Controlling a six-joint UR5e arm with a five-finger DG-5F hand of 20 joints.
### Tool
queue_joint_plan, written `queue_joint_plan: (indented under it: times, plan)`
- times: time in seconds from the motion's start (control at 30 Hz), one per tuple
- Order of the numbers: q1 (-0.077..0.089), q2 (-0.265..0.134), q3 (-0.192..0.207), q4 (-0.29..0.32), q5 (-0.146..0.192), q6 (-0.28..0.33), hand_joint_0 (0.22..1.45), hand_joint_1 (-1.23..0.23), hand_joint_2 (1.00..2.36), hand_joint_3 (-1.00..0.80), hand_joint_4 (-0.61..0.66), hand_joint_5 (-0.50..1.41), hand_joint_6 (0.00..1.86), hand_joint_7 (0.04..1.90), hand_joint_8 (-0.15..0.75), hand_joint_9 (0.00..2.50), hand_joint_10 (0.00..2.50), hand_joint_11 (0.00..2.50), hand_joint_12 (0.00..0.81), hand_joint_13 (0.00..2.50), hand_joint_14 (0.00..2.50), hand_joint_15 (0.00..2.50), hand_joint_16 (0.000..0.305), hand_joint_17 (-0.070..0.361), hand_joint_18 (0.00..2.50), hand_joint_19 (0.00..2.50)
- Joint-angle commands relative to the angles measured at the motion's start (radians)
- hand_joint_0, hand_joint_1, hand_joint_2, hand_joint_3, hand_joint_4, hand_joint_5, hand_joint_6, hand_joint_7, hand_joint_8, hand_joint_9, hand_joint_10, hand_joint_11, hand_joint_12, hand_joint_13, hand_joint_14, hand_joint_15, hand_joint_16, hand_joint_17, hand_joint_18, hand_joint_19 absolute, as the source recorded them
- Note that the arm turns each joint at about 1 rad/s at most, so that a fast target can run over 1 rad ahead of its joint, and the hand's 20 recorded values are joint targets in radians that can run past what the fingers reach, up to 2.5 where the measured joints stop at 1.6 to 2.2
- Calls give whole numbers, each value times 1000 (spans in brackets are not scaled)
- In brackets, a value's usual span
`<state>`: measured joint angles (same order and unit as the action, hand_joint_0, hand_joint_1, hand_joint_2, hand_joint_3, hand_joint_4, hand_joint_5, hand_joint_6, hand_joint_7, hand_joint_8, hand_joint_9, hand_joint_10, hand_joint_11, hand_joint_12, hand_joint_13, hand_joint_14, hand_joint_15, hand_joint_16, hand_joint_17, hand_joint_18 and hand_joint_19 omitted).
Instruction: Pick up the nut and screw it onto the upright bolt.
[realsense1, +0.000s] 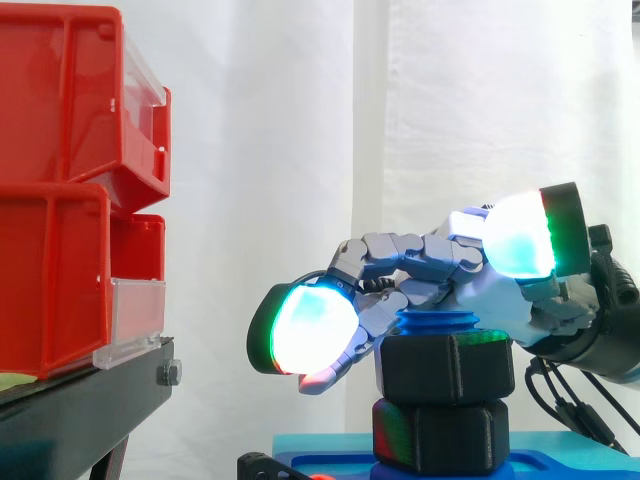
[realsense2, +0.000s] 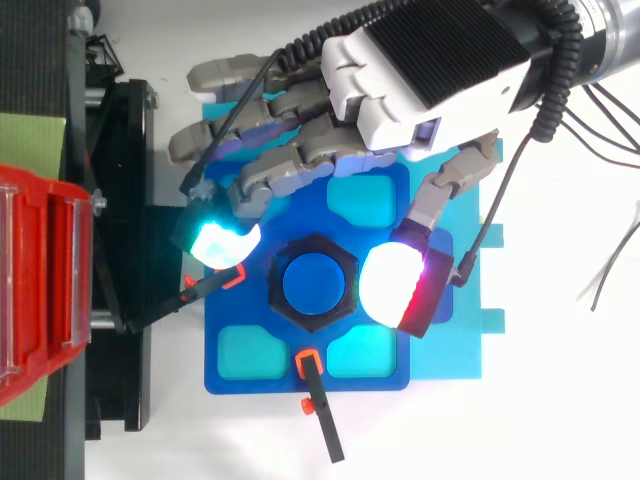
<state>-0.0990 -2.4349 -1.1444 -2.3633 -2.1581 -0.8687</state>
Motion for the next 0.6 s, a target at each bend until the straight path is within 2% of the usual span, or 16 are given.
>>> queue_joint_plan:
  times: [0.0,0.2,0.57]
  plan:
    - [1,0,-3,-5,1,-4,416,-84,1000,-500,216,-90,503,1197,259,331,0,0,353,40,0,0,45,102,0,0]
    - [4,0,-23,1,0,-7,415,-105,1000,-500,225,-88,503,1187,266,363,0,0,355,76,0,0,45,102,0,0]
    - [10,0,-23,-2,-3,-6,423,-114,1000,-500,211,-54,502,1294,274,476,0,0,348,159,0,0,44,98,0,0]
